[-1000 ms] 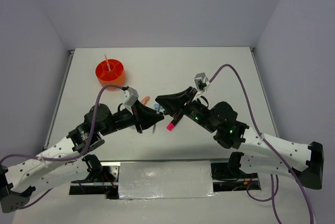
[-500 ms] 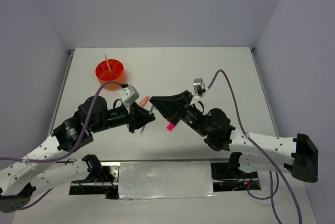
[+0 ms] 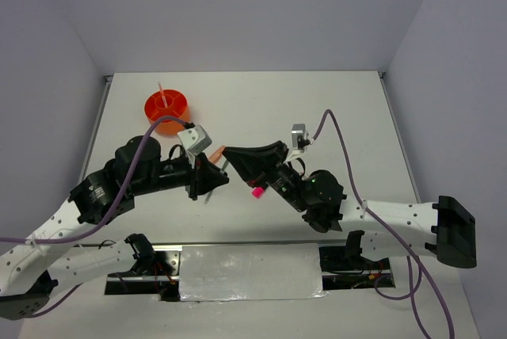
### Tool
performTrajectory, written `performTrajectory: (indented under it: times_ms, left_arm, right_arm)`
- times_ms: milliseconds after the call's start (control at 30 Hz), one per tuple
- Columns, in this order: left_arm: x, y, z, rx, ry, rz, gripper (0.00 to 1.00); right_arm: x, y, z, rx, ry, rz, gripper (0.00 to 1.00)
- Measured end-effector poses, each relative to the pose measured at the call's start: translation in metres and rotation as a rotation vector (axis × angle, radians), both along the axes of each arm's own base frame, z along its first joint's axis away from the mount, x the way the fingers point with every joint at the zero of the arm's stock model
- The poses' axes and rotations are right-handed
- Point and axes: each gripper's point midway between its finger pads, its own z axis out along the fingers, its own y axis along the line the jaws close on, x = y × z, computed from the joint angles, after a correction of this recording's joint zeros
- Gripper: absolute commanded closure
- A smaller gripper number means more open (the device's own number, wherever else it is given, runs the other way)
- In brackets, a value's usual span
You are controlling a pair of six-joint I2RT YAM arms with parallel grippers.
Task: Sort the stationery into containers
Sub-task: Close the pen cap on the pen.
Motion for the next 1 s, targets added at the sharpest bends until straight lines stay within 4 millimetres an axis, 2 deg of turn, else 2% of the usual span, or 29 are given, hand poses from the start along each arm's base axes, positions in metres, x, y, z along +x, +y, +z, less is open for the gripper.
performTrajectory:
  times_ms: [233, 433, 533, 567, 633, 867, 1000]
  left_arm:
    - [0.009, 0.008, -0.012, 0.048, 0.062, 0.027, 1.0]
    - [0.013, 0.004, -0.018, 0.053, 0.099, 0.009, 1.0]
    - [0.014, -0.002, -0.019, 0.013, 0.063, -0.012, 1.0]
    - [0.014, -0.003, -0.019, -0.009, 0.043, -0.016, 1.0]
    - [0.02, -0.006, -0.008, -0.069, -0.028, -0.007, 1.0]
    - [0.02, -0.009, -0.014, -0.153, -0.102, -0.012, 1.0]
    - [0.021, -0.013, -0.008, -0.184, -0.124, -0.025, 1.0]
  right_arm:
    - [0.009, 0.009, -0.011, 0.001, 0.019, -0.032, 1.0]
    - [0.013, 0.0, -0.018, -0.007, 0.044, -0.066, 0.99]
    - [0.011, -0.007, -0.015, -0.045, 0.052, -0.069, 0.71]
    - [0.009, -0.008, -0.017, -0.075, 0.053, -0.067, 0.66]
    - [0.0, -0.005, -0.034, -0.171, 0.066, -0.036, 0.64]
    - [-0.008, -0.014, -0.04, -0.289, 0.063, -0.026, 0.64]
    - [-0.006, -0.023, -0.041, -0.315, 0.058, -0.049, 0.62]
